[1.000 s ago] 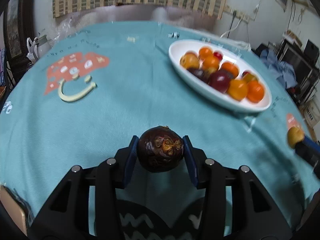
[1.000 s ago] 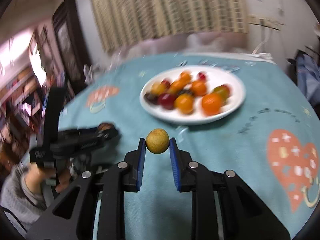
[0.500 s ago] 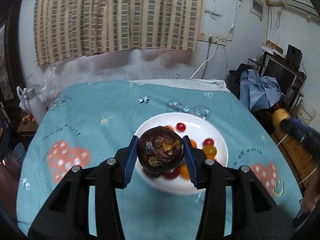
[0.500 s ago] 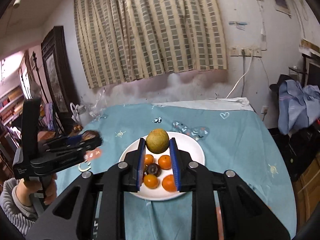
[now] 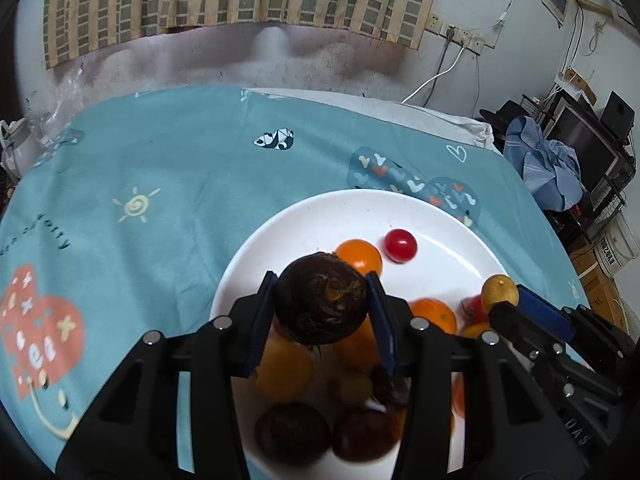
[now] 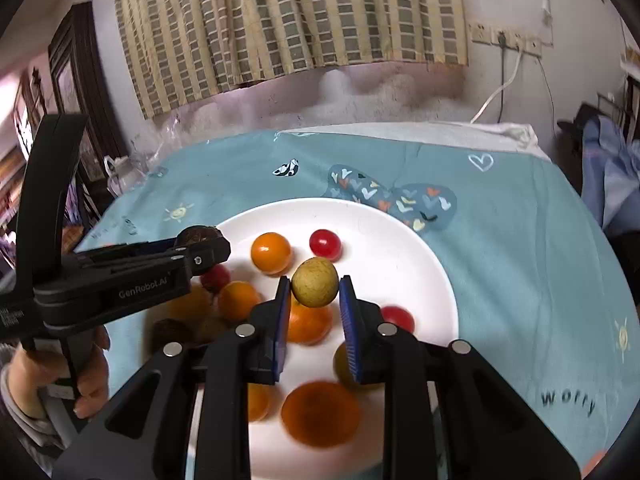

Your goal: Organize fruits

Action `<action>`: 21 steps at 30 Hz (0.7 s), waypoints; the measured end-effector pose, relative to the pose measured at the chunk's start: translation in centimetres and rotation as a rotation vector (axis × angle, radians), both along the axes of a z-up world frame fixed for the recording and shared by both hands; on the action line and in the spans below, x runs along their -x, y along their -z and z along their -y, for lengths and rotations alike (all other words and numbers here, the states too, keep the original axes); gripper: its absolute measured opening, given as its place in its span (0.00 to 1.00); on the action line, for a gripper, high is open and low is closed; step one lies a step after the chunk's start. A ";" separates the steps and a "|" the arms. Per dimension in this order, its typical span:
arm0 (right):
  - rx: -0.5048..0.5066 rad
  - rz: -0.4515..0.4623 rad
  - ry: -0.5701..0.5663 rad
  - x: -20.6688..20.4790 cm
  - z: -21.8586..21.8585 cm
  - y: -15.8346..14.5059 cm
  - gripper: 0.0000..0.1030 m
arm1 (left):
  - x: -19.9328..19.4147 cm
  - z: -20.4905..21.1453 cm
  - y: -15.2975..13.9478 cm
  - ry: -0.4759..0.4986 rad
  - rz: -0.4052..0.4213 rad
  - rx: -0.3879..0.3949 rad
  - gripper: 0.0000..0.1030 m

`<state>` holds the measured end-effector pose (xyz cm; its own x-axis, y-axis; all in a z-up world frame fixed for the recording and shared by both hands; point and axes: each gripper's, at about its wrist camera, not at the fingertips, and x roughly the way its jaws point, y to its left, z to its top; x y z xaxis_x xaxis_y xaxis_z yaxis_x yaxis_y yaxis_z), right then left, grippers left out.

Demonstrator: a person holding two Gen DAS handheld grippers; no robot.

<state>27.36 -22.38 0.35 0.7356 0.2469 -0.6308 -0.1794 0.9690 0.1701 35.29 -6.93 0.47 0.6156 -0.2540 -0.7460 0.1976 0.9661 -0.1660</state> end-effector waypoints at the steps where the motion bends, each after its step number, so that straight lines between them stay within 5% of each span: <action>1: 0.021 0.006 -0.003 -0.4 -0.3 0.2 0.30 | -0.4 -0.1 0.2 0.000 0.000 0.004 0.44; 4: 0.050 0.022 0.002 -0.7 -0.7 0.5 0.50 | -1.2 0.0 0.9 0.000 -0.011 0.015 0.44; 11: 0.000 0.075 0.012 0.6 0.1 -1.2 0.50 | -0.1 0.2 0.2 0.011 0.019 0.000 0.51; 21: -0.106 0.185 -0.017 9.2 0.1 -9.2 0.52 | 10.6 -1.7 -8.7 -0.012 0.205 -0.062 0.65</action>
<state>18.16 -22.47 9.52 0.8315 0.3180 -0.4556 -0.2332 0.9440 0.2333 24.70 -5.26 9.17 0.7589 -0.2034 -0.6186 0.2097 0.9757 -0.0636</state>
